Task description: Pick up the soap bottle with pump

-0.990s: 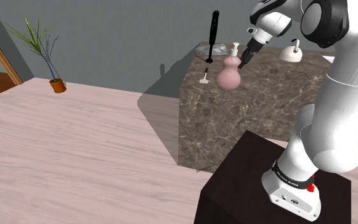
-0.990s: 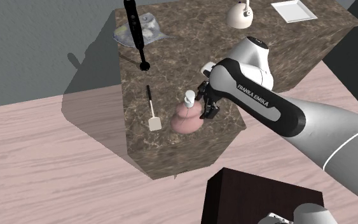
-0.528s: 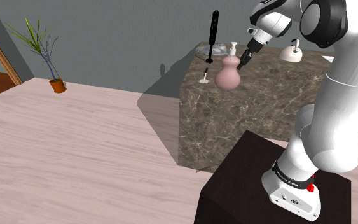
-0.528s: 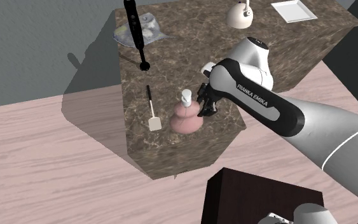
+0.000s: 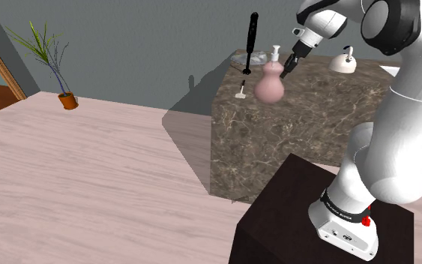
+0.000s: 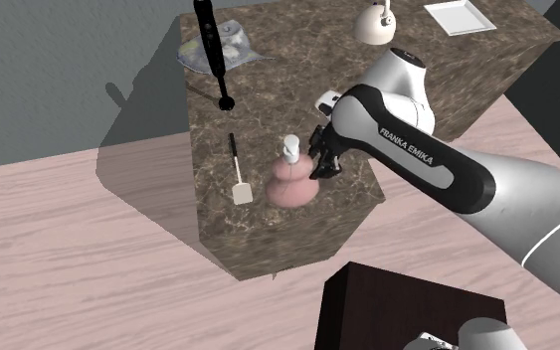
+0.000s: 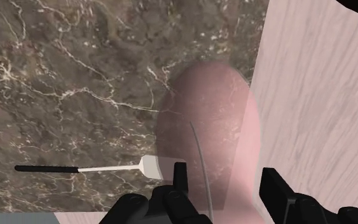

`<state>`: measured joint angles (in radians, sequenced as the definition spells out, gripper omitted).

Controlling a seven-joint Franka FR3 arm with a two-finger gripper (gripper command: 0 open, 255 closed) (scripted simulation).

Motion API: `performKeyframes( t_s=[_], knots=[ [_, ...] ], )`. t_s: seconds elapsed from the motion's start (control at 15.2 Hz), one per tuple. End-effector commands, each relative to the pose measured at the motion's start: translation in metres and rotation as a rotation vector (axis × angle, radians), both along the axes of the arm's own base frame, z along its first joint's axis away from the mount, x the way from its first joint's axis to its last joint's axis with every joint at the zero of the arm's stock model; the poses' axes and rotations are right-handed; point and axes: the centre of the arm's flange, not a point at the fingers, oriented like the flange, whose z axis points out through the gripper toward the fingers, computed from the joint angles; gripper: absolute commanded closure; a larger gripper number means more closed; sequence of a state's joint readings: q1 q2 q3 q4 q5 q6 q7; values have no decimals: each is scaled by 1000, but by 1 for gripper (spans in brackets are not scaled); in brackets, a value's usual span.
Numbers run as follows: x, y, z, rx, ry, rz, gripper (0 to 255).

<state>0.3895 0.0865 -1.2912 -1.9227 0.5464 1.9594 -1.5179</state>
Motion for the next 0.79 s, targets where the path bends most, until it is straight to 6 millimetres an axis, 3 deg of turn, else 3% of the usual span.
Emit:
performKeyframes(
  t_s=[0.0, 0.59, 0.73],
  knots=[
    [0, 0, 11, 0, 0, 0, 255],
    [0, 0, 58, 0, 0, 0, 255],
    [0, 0, 59, 0, 0, 0, 255]
  ],
)
